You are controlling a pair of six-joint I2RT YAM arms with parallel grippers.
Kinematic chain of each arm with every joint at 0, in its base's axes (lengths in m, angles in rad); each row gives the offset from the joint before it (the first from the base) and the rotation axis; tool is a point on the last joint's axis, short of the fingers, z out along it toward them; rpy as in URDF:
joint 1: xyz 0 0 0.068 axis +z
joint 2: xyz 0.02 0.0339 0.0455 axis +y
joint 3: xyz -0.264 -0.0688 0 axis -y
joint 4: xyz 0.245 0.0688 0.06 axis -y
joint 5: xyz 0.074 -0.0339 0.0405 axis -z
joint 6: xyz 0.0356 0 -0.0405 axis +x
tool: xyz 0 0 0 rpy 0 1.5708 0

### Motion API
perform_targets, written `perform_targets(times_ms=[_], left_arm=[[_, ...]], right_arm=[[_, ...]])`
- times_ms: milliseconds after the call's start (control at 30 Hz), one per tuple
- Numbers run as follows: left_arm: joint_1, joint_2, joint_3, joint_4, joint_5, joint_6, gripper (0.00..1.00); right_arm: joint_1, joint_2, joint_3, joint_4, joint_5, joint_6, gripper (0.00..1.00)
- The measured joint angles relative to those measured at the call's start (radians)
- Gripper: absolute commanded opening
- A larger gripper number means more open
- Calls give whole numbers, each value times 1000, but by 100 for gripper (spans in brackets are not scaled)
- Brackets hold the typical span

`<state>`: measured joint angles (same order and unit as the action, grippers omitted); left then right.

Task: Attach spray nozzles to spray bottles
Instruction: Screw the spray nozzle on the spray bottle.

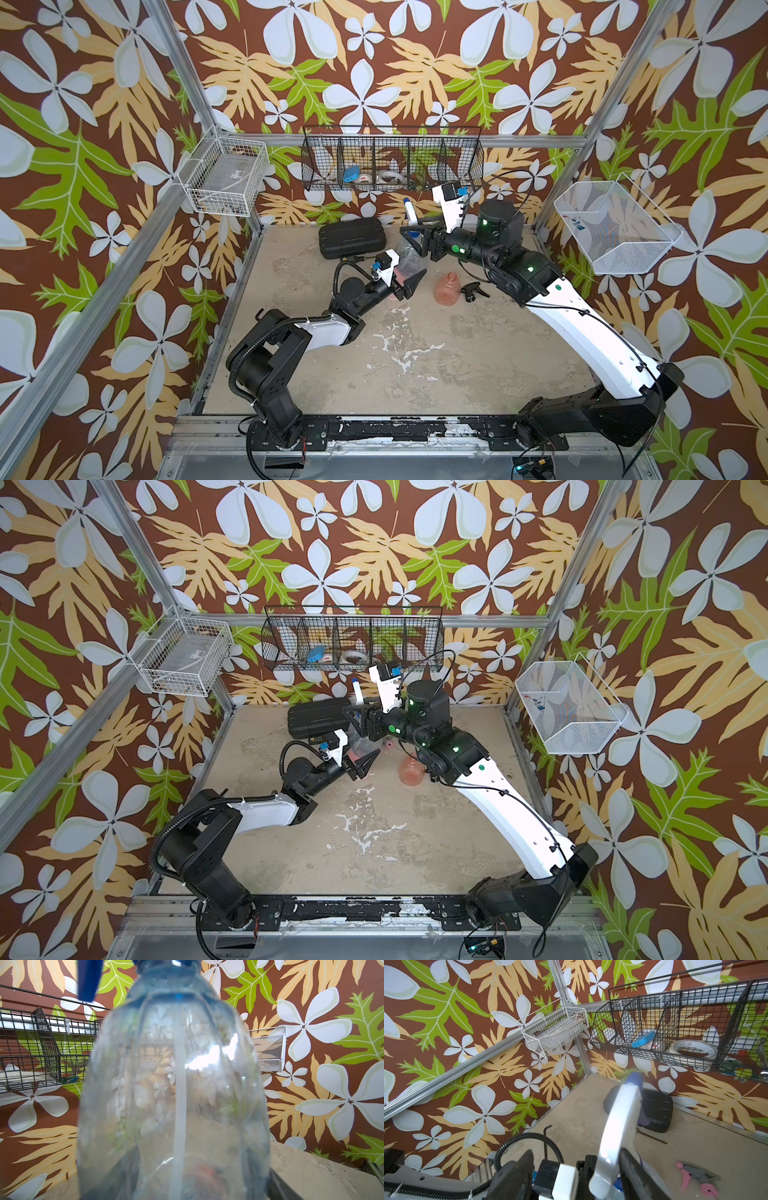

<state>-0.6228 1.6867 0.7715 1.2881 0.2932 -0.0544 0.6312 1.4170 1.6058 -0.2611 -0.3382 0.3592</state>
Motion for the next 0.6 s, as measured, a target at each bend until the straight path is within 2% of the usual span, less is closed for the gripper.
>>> perform_targets(times_ms=[433,600], left_arm=[[0,4,2,-12,3,-19,54],[3,-2,-17,-14,30,-2,55]], right_arm=[[70,31,-3,18,-6,19,60],[69,56,114,-67,0,-37,72]])
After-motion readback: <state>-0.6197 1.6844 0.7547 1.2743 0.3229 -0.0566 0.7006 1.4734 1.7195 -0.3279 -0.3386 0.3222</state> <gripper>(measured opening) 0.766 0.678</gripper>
